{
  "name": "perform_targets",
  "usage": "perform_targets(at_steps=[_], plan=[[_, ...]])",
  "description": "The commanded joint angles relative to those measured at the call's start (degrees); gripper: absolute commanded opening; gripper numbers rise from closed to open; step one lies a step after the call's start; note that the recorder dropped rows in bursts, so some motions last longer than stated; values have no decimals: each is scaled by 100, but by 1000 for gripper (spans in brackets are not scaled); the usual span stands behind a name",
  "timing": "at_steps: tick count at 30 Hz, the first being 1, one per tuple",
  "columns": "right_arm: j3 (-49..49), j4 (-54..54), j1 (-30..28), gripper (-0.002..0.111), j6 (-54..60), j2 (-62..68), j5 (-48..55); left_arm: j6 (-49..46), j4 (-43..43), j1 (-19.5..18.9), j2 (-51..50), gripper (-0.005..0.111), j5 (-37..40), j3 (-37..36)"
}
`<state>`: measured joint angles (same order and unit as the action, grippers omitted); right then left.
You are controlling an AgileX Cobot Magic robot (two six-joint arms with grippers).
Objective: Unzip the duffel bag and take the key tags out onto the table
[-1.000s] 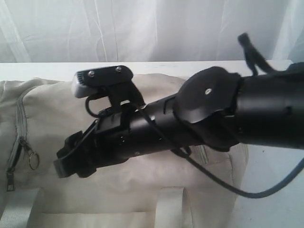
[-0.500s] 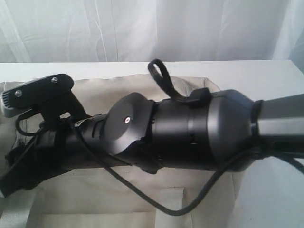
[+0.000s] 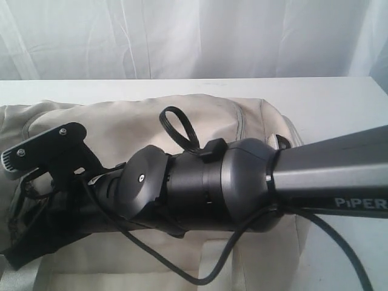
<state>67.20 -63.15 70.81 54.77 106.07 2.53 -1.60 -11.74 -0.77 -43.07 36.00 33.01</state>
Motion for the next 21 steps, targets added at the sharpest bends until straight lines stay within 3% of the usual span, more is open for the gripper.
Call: perform_targets(at_steps=[1,12,21], plan=[[39,2,8,51,202,-4,-214,-35,25,-27,32,0,86,-58],[366,2,31,48,202,266,-118,-35,25,-27,32,0,73,-107],[366,16,45,23,229,318,-7,-35,162,-27,32,0,63,-156]])
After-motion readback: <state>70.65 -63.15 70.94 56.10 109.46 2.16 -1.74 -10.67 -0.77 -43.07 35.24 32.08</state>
